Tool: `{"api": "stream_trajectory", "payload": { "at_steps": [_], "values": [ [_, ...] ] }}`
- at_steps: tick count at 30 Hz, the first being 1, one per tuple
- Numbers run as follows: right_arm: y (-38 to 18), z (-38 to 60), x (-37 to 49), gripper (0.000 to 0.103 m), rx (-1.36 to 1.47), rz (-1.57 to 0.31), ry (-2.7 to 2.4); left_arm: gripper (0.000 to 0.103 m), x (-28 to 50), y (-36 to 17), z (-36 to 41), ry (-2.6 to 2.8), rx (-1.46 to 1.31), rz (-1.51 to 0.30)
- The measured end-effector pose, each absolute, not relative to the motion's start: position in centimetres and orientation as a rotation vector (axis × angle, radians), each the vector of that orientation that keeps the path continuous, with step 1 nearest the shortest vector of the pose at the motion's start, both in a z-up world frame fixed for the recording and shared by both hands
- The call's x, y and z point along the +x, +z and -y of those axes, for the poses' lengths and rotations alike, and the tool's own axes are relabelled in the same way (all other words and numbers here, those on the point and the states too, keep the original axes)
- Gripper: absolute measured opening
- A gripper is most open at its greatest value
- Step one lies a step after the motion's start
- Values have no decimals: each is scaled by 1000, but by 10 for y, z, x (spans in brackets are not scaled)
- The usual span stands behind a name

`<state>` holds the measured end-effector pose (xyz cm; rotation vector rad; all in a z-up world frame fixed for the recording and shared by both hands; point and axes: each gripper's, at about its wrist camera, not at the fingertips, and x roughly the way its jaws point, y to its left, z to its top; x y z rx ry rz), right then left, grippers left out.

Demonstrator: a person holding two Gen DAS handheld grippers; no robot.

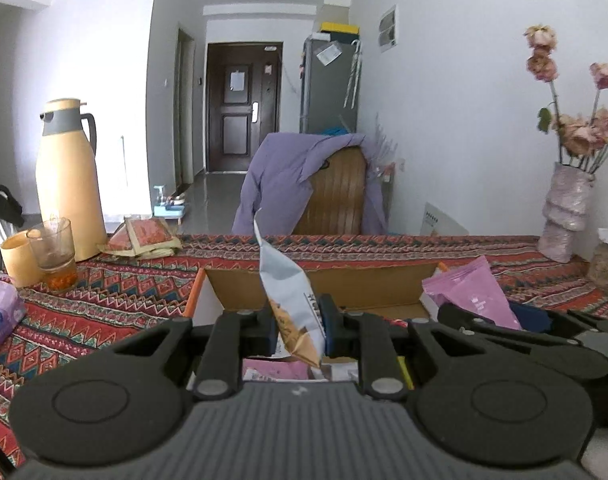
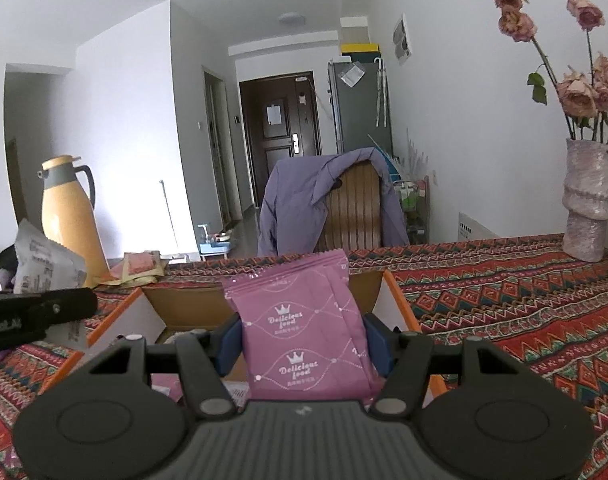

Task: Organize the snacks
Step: 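Lower both packets into the box and open both grippers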

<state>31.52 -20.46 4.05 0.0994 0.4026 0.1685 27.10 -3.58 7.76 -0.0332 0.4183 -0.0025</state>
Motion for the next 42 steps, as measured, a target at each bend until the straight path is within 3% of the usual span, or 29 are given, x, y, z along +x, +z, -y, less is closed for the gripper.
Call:
{"api": "stream_trajectory", "payload": {
  "at_steps": [11, 12, 14, 15, 16, 18, 21, 42],
  "values": [
    [21, 190, 345, 62, 80, -468, 167, 21, 305, 41, 22, 33, -40, -495],
    [21, 190, 345, 62, 75, -468, 167, 25, 304, 39, 20, 36, -42, -489],
    [20, 191, 344, 70, 78, -470, 179, 49, 302, 37, 13, 26, -73, -489],
    [19, 194, 344, 82, 83, -474, 186, 74, 300, 37, 10, 33, -92, -482],
    [19, 196, 343, 87, 86, -473, 191, 93, 298, 37, 7, 51, -98, -464],
    [18, 200, 339, 95, 87, -472, 200, 103, 292, 39, 3, 85, -90, -421],
    [19, 207, 335, 103, 94, -476, 198, 103, 288, 41, -5, 85, -112, -411],
    [39, 234, 280, 103, 102, -409, 210, 103, 225, 59, -19, 28, -152, -344]
  ]
}}
